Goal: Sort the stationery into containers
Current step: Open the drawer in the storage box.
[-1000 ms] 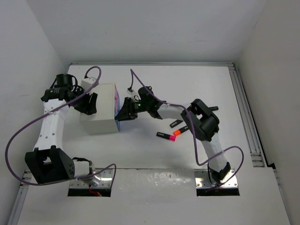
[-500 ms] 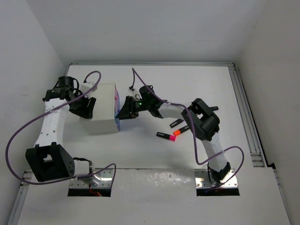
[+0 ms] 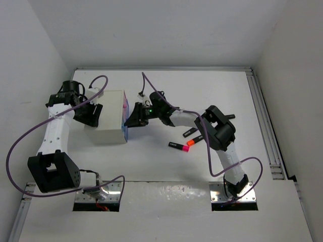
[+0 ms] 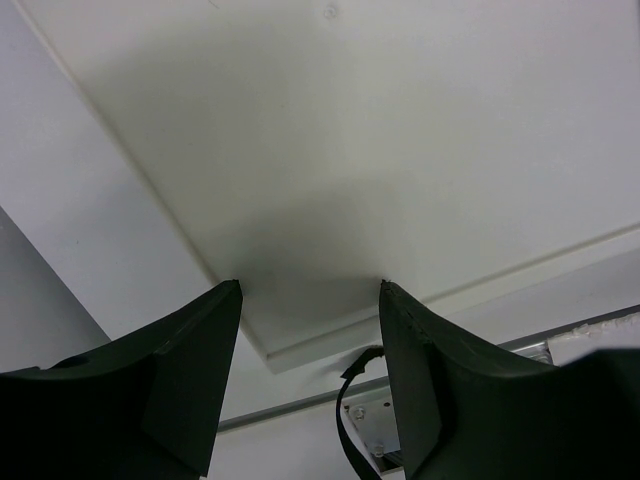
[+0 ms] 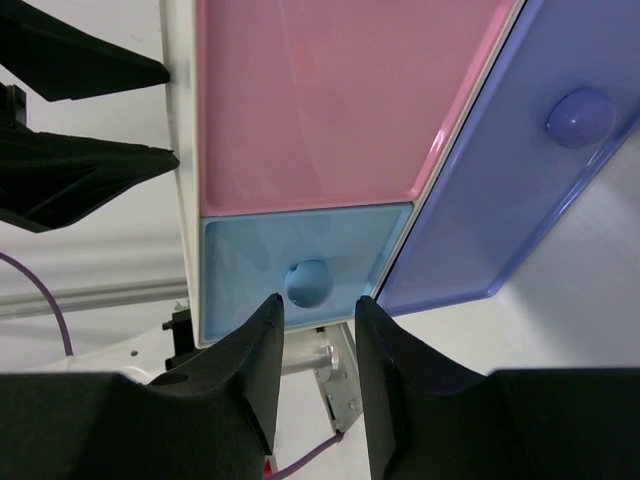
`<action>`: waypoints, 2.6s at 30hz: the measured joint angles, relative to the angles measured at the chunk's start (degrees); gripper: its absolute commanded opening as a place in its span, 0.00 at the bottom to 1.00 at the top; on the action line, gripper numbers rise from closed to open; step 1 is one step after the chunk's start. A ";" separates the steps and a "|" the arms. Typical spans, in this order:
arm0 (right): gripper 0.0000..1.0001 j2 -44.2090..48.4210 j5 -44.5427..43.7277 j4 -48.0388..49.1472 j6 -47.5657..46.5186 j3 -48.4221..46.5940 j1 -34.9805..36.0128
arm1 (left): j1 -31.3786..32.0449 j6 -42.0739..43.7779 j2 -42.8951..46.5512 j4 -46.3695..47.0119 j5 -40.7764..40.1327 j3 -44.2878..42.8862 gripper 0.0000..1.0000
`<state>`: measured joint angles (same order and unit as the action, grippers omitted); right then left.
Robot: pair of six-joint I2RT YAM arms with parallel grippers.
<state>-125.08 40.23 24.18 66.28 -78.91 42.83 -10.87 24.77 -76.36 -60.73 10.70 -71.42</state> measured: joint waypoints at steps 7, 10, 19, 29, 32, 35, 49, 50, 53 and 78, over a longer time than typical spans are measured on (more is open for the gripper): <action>0.34 -0.70 -0.15 0.85 1.49 0.00 0.00 | 0.00 0.02 -0.09 0.00 0.13 -0.04 0.64; 0.39 -0.70 -0.13 1.95 2.34 0.00 0.00 | 0.00 0.02 -0.09 0.00 0.15 -0.07 0.64; 0.37 -1.73 -0.11 4.13 3.91 -0.09 0.11 | 0.00 0.02 -0.09 0.00 0.22 -0.04 0.64; 0.36 -3.28 1.01 9.92 8.48 -0.07 0.39 | 0.00 0.04 -0.09 0.11 0.17 -0.02 0.64; 0.36 -3.41 1.29 11.52 10.08 0.15 0.37 | -0.07 0.02 -0.09 0.20 0.17 0.02 0.64; 0.35 -3.48 1.07 13.29 11.67 0.92 0.39 | -0.09 0.02 -0.09 0.22 0.17 0.02 0.64; 0.33 -4.17 0.52 17.79 15.65 2.91 0.50 | -0.11 -0.02 -0.11 0.33 0.22 0.07 0.64; 0.33 -4.22 0.52 17.81 15.72 2.91 0.57 | -0.09 -0.02 -0.11 0.33 0.22 0.07 0.64; 0.33 -4.26 0.55 18.08 16.02 3.19 0.85 | -0.11 -0.02 -0.11 0.35 0.24 0.07 0.64; 0.00 -4.94 1.29 21.24 16.35 4.98 0.83 | -0.11 -0.72 -0.50 1.57 0.00 0.07 0.64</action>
<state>-130.02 41.52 45.43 82.63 -73.93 43.66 -10.98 24.05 -76.86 -59.16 10.70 -71.35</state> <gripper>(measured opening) 0.188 0.639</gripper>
